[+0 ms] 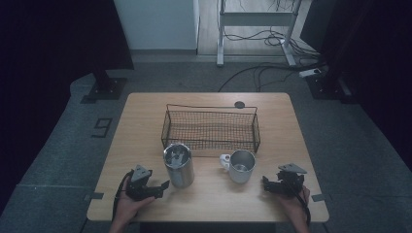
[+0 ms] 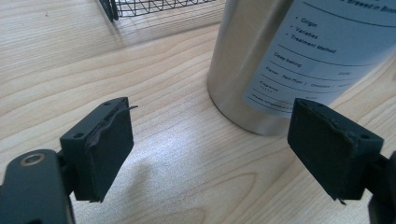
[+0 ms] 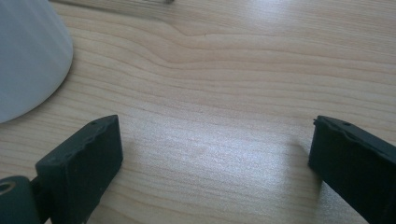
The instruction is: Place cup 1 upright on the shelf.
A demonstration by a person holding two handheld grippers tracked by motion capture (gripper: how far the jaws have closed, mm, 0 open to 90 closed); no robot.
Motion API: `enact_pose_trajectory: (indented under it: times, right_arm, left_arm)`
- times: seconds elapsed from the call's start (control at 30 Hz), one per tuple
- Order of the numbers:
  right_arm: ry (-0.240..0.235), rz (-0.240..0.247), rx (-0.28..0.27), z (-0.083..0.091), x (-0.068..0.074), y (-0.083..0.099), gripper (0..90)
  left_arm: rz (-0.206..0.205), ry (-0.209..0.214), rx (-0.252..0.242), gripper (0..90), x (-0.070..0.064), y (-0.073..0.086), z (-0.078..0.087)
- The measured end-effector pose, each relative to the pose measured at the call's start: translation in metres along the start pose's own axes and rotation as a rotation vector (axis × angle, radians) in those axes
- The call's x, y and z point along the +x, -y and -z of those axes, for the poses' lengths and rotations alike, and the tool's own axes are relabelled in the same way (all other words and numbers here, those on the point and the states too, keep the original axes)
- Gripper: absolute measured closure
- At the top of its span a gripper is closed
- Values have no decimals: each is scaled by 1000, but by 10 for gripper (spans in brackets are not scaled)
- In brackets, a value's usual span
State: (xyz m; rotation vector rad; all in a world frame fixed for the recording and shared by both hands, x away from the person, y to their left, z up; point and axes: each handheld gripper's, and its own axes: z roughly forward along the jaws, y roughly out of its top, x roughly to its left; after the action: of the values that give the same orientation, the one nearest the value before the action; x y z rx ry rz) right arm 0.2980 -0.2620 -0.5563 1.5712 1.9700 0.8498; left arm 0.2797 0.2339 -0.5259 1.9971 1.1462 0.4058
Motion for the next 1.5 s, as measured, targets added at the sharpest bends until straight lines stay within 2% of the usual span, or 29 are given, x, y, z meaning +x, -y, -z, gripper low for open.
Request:
enact_pose_trajectory:
  times: [0.27,0.73,0.97,1.23,1.37,1.5]
  right_arm:
    - [5,-5,-6,0,-1,0,45]
    - [6,-6,-9,0,0,0,52]
    - [7,-7,-14,1,0,1,66]
    - [7,-6,-13,2,0,1,71]
    - [7,-5,-13,2,0,1,72]
    - [8,-9,-16,2,-1,1,77]
  left_arm:
    - [23,7,3,145,3,3,-2]
    - [47,30,-29,145,7,-2,9]
    - [26,8,-67,147,-3,-11,23]
    - [5,16,-82,147,-15,-14,28]
    - [-1,47,-114,144,-23,-20,37]
    - [-6,70,-125,128,-26,-23,41]
